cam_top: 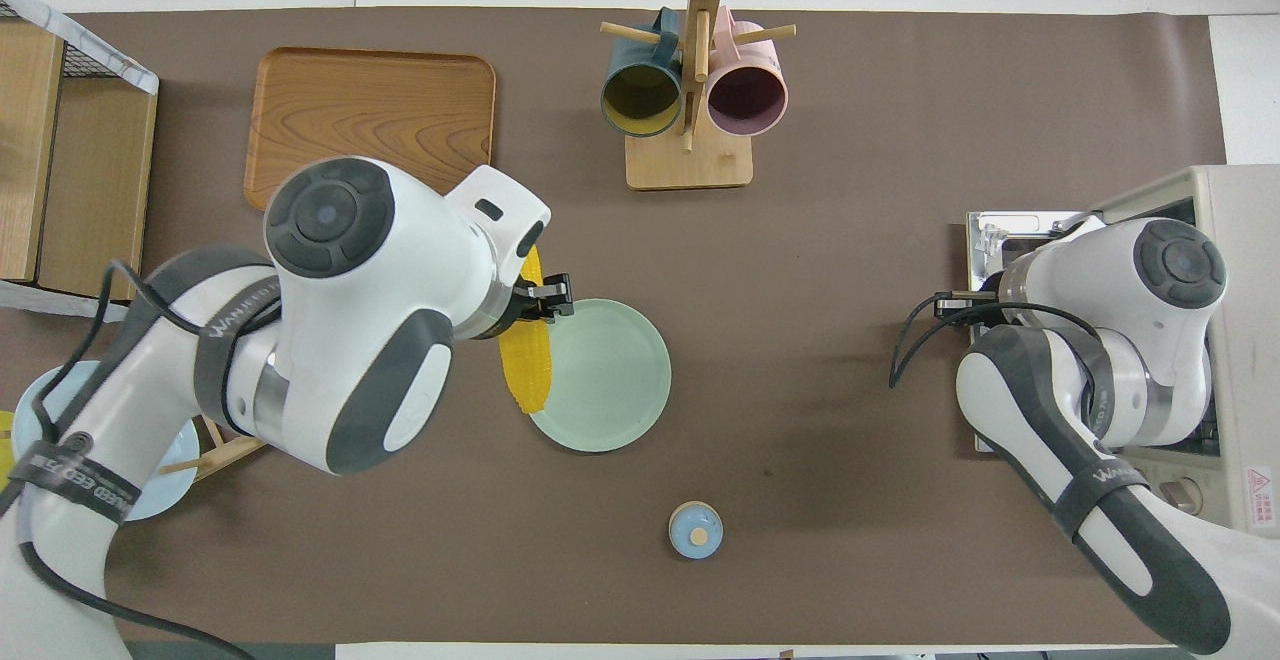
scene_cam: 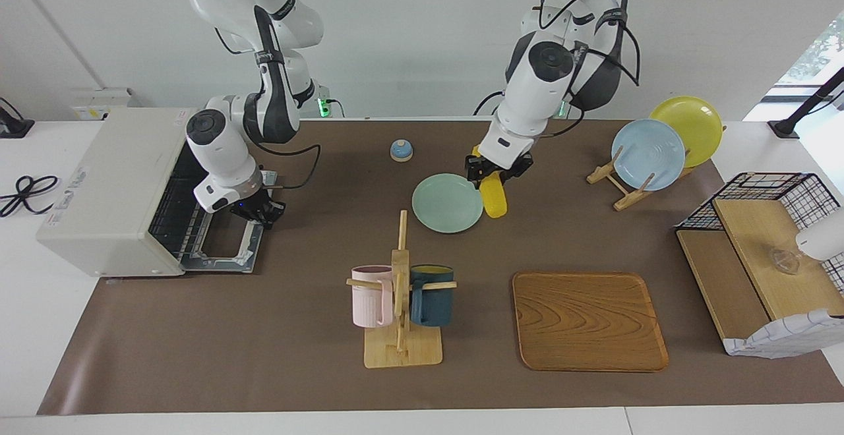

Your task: Put corn in oven

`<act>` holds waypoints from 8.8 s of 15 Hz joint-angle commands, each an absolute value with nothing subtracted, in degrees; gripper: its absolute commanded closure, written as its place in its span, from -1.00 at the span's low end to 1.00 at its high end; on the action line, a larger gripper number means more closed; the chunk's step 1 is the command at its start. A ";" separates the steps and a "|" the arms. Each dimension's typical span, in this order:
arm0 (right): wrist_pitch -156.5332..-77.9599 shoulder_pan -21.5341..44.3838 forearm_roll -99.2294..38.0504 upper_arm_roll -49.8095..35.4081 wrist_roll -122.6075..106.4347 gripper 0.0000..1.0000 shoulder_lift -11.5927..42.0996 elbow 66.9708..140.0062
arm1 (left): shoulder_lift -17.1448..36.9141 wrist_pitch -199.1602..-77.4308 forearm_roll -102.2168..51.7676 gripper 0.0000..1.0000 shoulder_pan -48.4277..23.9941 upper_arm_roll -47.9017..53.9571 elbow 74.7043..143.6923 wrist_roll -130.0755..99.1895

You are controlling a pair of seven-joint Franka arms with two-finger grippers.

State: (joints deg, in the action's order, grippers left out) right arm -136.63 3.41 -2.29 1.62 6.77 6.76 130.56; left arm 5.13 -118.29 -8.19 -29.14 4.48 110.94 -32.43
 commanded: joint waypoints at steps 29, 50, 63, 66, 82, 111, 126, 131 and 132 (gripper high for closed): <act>-129.04 9.31 -3.52 2.11 9.93 -1.00 7.74 123.50 | 4.49 -130.47 -8.88 -1.00 -34.64 2.99 121.31 -31.29; -111.43 42.89 0.18 2.02 46.58 -1.00 23.73 89.12 | -8.70 -83.67 -3.78 -1.00 -8.79 2.55 102.92 -13.01; -122.60 46.84 0.17 0.26 51.50 -1.00 28.56 90.61 | -0.44 -85.61 -2.81 -1.00 -9.76 1.14 91.85 -9.77; -122.87 48.50 0.88 0.26 51.59 -1.00 29.35 90.36 | -0.35 -83.86 -1.94 -1.00 -9.14 1.49 91.67 -9.06; -115.32 51.24 6.76 0.35 53.79 -1.00 41.66 76.90 | -0.70 -86.84 -1.76 -1.00 -7.12 2.11 92.28 -5.18; -90.45 35.27 7.46 0.62 30.35 1.00 14.79 90.86 | -2.46 -85.96 -1.84 -1.00 -7.73 2.11 94.04 -5.27; -94.64 8.90 15.47 0.70 12.59 1.00 1.85 111.26 | -2.46 -86.05 -1.85 -1.00 -7.73 2.11 94.04 -5.19; -100.28 7.12 17.93 0.70 11.08 1.00 0.53 115.40 | -2.46 -85.87 -1.85 -1.00 -7.73 2.11 94.04 -5.27; -100.63 6.68 17.93 0.70 10.81 1.00 0.53 115.75 | -2.46 -85.87 -1.85 -1.00 -7.73 2.11 94.04 -5.27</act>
